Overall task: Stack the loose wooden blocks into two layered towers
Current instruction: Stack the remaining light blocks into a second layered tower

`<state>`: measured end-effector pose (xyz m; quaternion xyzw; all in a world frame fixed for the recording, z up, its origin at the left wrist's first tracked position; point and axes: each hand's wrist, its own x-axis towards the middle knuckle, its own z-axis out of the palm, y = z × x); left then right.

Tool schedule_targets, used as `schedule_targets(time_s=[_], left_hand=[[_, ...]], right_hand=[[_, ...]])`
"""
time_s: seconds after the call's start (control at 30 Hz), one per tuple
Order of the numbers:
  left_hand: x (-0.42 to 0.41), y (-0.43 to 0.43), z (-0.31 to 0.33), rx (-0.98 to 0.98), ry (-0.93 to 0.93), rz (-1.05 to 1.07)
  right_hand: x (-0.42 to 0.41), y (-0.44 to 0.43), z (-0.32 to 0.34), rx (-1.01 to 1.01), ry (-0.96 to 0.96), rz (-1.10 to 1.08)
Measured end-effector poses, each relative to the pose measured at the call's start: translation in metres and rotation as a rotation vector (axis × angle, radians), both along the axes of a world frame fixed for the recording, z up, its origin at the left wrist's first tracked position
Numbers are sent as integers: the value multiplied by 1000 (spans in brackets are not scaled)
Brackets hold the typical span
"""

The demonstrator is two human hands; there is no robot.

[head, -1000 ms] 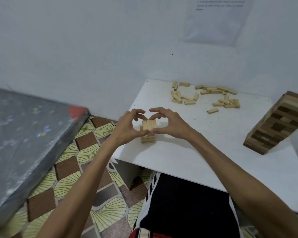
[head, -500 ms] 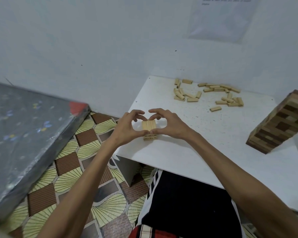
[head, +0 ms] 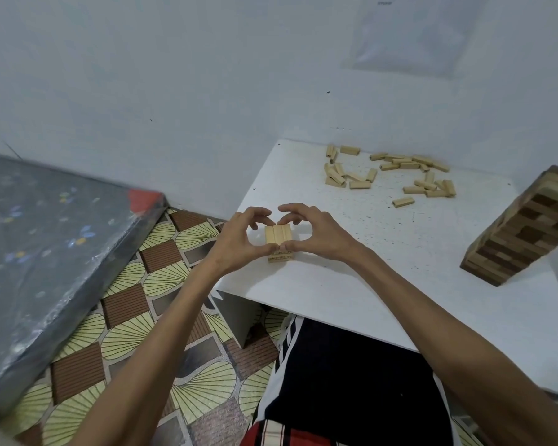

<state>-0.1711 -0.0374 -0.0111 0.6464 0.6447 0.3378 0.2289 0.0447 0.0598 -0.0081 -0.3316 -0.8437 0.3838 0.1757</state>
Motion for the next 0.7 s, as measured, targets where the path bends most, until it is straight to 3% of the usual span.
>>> schedule_targets(time_s=[0.47,0.7], left_hand=[[-13,-14,-9,-28,-39,-71],[-13,-11,-10,16,-52,-30]], right_hand=[[12,-3,-8,2,-55,46],[9,-2,-9,7,5,3]])
